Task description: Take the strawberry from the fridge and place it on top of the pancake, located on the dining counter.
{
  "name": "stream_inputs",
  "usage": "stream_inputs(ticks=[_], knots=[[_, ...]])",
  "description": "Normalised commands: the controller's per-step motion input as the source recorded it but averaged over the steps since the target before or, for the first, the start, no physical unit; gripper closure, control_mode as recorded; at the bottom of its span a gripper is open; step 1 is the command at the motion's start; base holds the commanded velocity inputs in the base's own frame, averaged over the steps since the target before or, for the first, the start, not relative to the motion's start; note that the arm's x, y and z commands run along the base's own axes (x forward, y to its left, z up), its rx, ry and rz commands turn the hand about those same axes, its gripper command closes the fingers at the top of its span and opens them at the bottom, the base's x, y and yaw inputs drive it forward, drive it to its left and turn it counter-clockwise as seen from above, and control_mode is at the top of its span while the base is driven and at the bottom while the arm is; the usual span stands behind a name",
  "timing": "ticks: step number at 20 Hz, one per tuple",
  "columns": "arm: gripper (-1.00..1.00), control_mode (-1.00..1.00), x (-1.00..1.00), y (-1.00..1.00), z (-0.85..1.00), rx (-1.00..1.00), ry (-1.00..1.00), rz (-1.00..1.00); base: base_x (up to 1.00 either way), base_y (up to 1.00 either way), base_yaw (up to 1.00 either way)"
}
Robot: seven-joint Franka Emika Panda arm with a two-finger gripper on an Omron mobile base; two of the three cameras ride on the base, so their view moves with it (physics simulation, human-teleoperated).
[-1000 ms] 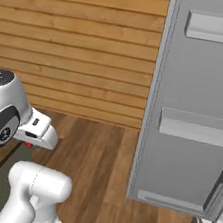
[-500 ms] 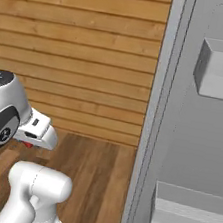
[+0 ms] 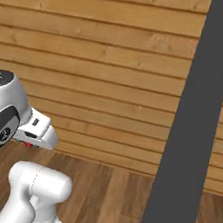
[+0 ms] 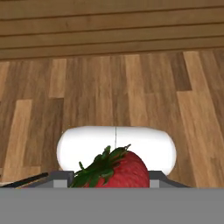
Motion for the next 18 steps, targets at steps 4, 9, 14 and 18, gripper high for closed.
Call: stream_inputs(ticks=[4,9,14,18], knots=[[1.00,1.00,0.00,0.00,0.00,0.00,0.00,0.00,0.97,0.27,0.33],[1.00,1.00,0.00,0.00,0.00,0.00,0.00,0.00,0.91,0.25,0.49],[1.00,1.00,0.00,0.00,0.00,0.00,0.00,0.00,0.99,0.28,0.51],[1.00,1.00,0.00,0.00,0.00,0.00,0.00,0.00,0.87,0.24,0.55]])
